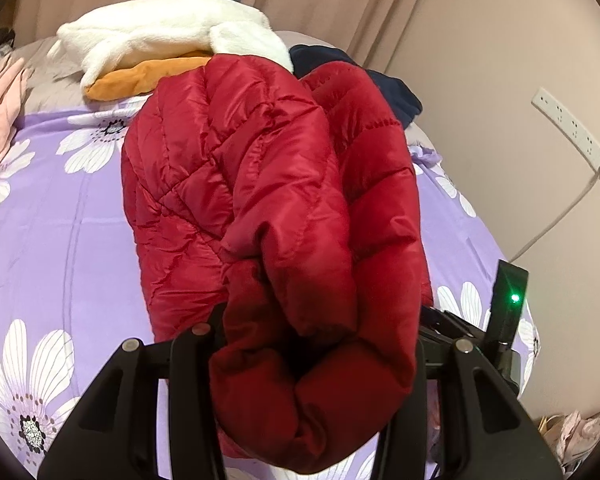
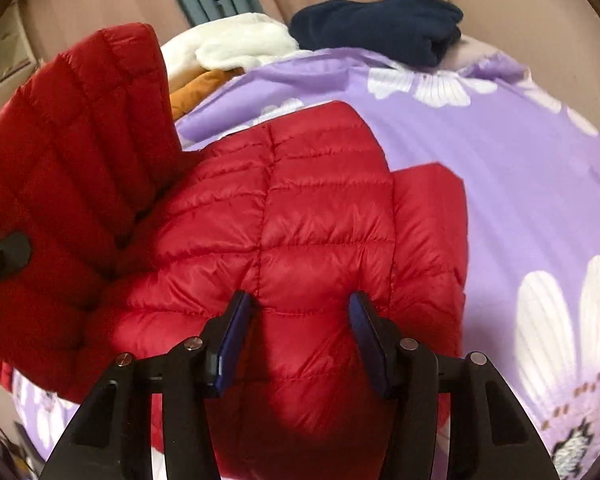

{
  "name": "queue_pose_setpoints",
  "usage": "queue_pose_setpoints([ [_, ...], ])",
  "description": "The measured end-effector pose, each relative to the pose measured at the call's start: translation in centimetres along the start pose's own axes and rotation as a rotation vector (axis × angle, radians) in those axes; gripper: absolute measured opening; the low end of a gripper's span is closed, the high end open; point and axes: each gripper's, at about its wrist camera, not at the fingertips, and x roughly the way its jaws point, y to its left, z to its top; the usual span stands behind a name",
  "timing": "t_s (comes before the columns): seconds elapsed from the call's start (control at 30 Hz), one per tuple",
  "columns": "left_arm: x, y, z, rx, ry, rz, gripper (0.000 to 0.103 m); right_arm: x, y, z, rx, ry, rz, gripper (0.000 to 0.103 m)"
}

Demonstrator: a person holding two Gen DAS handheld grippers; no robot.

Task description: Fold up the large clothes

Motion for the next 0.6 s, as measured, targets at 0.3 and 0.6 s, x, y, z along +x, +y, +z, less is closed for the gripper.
queue_pose_setpoints([
  [0.3, 2.0, -5.1, 0.3, 0.115, 0.019, -0.002, 0.043, 0.9, -2.1, 0.5, 0.073, 0.022, 0.115, 0.055],
  [0.6, 6.5, -8.4, -0.8, 0.241, 0.110, 0.026, 0.050, 1.1, -4.0, 0.8, 0.122, 0.026, 0.219, 0.055],
])
